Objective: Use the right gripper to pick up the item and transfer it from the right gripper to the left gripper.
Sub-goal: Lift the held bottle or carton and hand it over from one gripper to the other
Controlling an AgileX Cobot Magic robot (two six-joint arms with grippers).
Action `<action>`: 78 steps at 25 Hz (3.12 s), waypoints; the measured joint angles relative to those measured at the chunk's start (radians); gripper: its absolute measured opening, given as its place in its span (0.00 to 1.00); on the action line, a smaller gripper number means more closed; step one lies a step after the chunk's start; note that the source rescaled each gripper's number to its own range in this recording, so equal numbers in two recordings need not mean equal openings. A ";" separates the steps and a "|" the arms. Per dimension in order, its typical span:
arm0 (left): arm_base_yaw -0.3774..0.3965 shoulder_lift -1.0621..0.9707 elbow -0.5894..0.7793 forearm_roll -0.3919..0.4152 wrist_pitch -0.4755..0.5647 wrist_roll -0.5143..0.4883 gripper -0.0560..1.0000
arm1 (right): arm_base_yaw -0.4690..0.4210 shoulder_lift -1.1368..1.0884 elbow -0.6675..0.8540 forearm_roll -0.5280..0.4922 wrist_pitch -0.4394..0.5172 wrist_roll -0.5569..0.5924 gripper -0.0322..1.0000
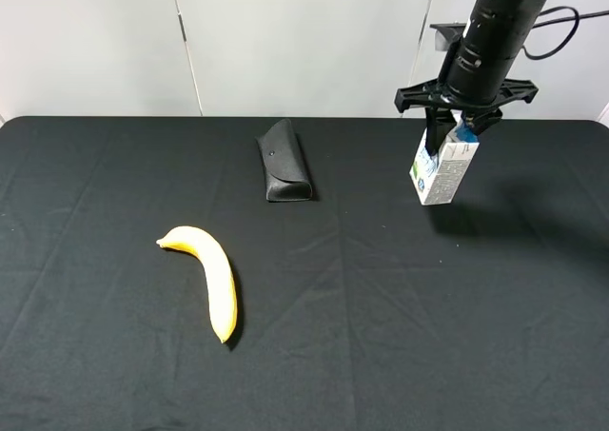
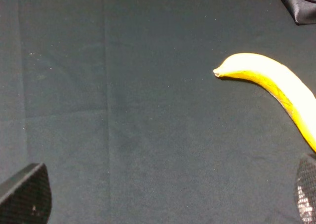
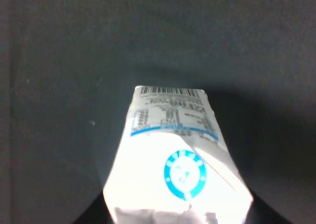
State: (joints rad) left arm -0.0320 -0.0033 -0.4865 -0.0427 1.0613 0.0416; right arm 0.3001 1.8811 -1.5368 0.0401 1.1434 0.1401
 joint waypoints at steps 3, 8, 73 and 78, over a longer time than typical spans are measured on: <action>0.000 0.000 0.000 0.000 0.000 0.000 0.97 | 0.004 -0.017 0.000 0.026 0.027 -0.024 0.10; 0.000 0.000 0.000 0.000 0.000 0.000 0.97 | 0.038 -0.056 0.000 0.030 0.049 -0.048 0.10; -0.215 0.699 -0.298 -0.079 0.016 0.298 0.97 | 0.295 -0.266 0.000 0.468 0.021 -1.162 0.10; -0.332 0.815 -0.356 -0.079 -0.046 0.337 0.97 | 0.295 -0.283 0.000 0.492 0.029 -1.166 0.10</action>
State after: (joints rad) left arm -0.3641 0.8121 -0.8423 -0.1212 1.0155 0.3791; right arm 0.5946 1.5978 -1.5368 0.5323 1.1721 -1.0258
